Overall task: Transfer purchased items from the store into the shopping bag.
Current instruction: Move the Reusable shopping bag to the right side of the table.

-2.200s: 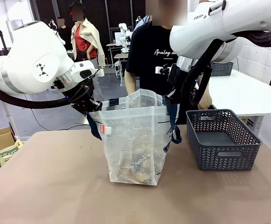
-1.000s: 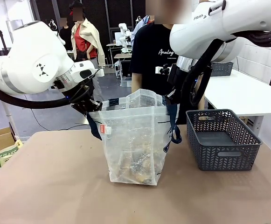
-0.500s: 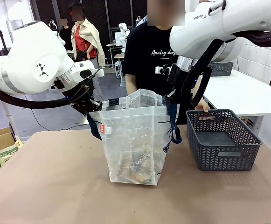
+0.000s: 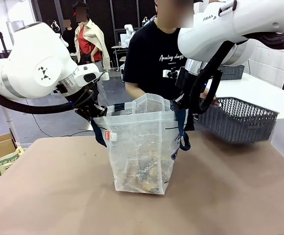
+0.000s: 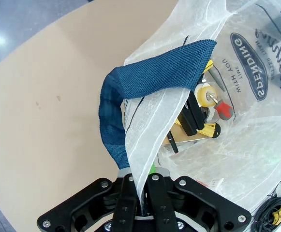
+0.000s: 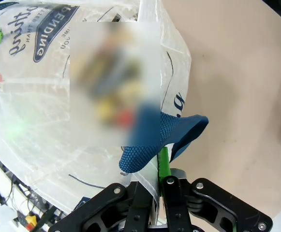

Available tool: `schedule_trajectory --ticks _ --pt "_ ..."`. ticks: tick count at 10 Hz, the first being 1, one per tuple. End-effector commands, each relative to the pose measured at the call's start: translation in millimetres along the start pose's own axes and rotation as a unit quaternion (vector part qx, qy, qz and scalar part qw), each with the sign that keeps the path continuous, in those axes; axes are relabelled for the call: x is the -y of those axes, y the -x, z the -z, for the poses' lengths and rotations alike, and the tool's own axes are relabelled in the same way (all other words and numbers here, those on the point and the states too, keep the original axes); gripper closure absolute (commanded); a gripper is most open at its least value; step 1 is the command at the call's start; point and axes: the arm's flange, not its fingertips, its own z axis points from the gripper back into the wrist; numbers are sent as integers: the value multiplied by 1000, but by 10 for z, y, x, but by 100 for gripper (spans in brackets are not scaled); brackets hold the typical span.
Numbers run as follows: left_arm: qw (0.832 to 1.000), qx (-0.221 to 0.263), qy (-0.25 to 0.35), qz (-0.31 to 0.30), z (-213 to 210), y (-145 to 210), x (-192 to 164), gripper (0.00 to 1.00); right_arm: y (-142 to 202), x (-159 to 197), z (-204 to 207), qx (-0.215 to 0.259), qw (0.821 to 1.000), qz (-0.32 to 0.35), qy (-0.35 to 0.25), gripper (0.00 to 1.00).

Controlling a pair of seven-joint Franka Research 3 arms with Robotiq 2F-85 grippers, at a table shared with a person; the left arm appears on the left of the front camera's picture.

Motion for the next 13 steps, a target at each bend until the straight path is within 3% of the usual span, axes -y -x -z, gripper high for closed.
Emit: schedule_trajectory --ticks 1,6,12,13 --pt "1000 4 -1 -1 -33 -1 -18 100 3 12 -3 1 1000 2 0 100" --pt "1000 4 -7 -6 12 -48 23 100 -45 -57 -18 11 1000 9 -3 100" --pt "999 40 -16 -33 100 -316 208 100 -324 -362 -13 35 992 119 -1 100" --pt "998 43 -13 -33 110 -354 250 100 -400 -394 12 26 994 108 -7 100"
